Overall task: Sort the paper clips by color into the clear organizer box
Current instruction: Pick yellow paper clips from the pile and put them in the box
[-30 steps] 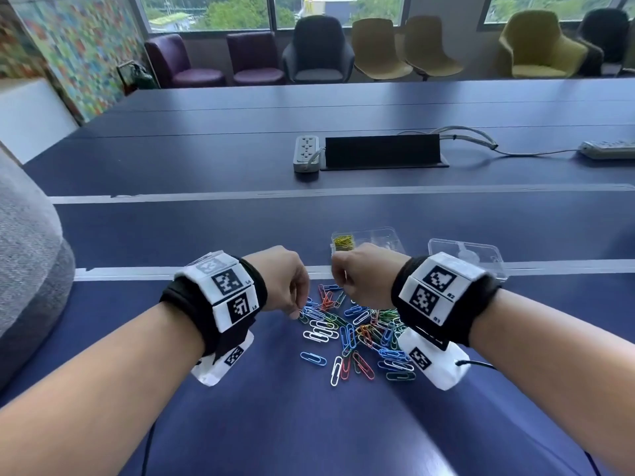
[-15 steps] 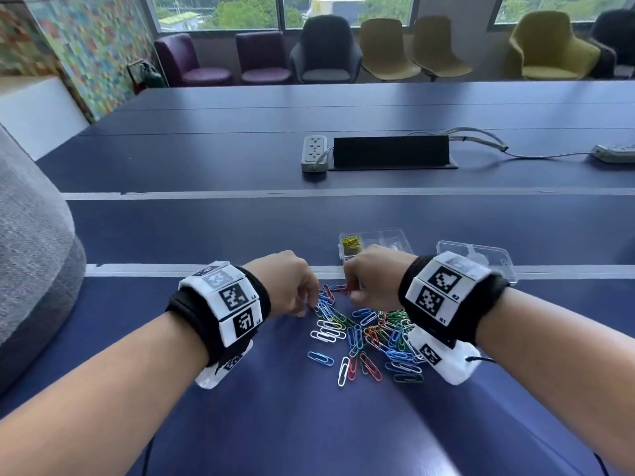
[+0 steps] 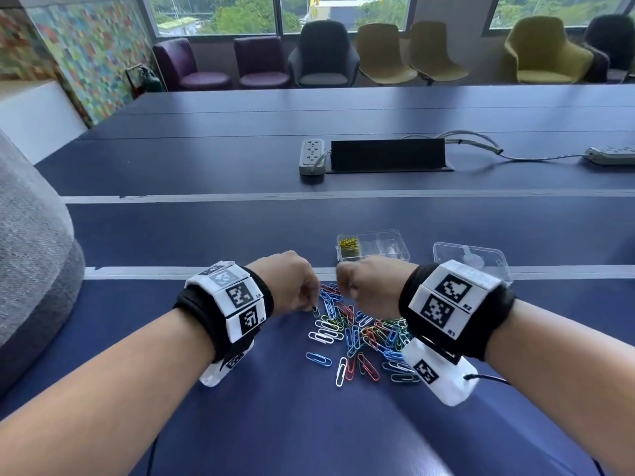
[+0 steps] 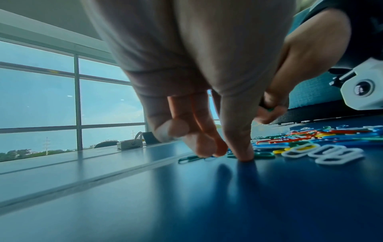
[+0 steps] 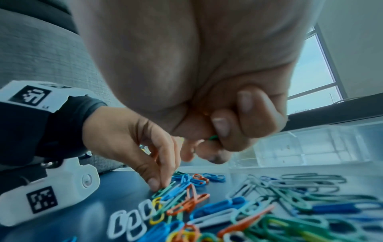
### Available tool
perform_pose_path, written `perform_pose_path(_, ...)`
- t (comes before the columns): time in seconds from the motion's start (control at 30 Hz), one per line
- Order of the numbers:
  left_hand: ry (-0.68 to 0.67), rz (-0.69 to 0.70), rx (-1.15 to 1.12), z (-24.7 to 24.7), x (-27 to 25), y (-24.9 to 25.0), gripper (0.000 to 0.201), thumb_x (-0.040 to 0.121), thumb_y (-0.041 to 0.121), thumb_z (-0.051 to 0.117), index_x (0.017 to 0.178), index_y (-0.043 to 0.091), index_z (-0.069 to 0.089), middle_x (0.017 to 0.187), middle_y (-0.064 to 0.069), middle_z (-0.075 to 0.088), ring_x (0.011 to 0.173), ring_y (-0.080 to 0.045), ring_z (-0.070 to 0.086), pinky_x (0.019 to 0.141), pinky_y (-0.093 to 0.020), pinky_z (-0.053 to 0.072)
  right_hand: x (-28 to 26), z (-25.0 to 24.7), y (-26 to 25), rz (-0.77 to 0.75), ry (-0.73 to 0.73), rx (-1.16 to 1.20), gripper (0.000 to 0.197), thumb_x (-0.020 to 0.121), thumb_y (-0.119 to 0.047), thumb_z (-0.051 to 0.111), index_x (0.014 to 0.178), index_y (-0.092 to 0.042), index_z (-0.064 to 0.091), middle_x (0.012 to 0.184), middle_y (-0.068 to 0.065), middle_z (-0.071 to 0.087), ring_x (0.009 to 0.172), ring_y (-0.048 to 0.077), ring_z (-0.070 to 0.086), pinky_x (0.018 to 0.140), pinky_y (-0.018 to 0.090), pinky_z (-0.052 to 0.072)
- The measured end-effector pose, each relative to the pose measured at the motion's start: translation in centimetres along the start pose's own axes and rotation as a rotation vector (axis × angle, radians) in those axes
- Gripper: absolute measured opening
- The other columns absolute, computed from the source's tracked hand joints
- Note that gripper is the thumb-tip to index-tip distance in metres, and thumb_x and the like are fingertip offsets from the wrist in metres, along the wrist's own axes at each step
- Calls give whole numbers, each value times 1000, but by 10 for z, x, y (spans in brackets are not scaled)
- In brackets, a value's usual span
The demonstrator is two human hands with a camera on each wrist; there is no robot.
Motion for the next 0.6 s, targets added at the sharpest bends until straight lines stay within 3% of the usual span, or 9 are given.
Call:
perform_pose_path(0.13, -2, 46, 34, 0, -5, 6, 13, 80, 18, 60, 84, 18, 72, 89, 3, 64, 75, -13, 50, 80, -32, 52, 0, 7, -14, -47, -61, -64, 29, 91, -17, 36, 111, -15, 57, 118, 7, 61, 107, 24, 55, 75, 25, 38)
perform_pose_path(0.23, -7, 41, 65, 3, -9, 5, 11, 80, 20, 58, 85, 18, 68, 92, 4, 57, 77, -11, 47, 80, -33, 51, 1, 9, -15, -7, -37, -69, 27, 90, -31, 39, 100, -14, 57, 108, 9, 63, 92, 25, 53, 72, 26, 38)
perform_pose_path(0.33, 13, 51, 30, 2, -10, 3, 14, 80, 20, 60, 92, 19, 66, 91, 5, 60, 85, -16, 56, 82, -33, 50, 6, 10, -13, 23, 11, -121, 31, 85, -42, 50, 95, -16, 65, 87, 4, 61, 81, 25, 55, 70, 28, 47)
perform_pose_path(0.47, -7, 64, 36, 0, -7, 4, 17, 82, 21, 62, 96, 23, 72, 98, 4, 66, 91, -16, 59, 85, -31, 50, 9, 9, -15, 12, 40, -88, 24, 84, -33, 60, 97, -15, 71, 94, 2, 69, 89, 24, 64, 76, 32, 56)
perform_pose_path(0.6, 4, 80, 32, 1, -7, 6, 11, 78, 16, 60, 84, 15, 69, 88, 2, 63, 74, -11, 49, 73, -24, 45, 10, 8, -10, -13, 17, -32, 23, 85, -26, 57, 93, -11, 73, 96, 6, 71, 91, 23, 65, 80, 33, 57)
Point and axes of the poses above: each hand's wrist, its own x-axis towards the middle knuckle, its own z-axis out of the palm, y = z × x, the point moved 5 cm from there along x, towards the middle knuckle
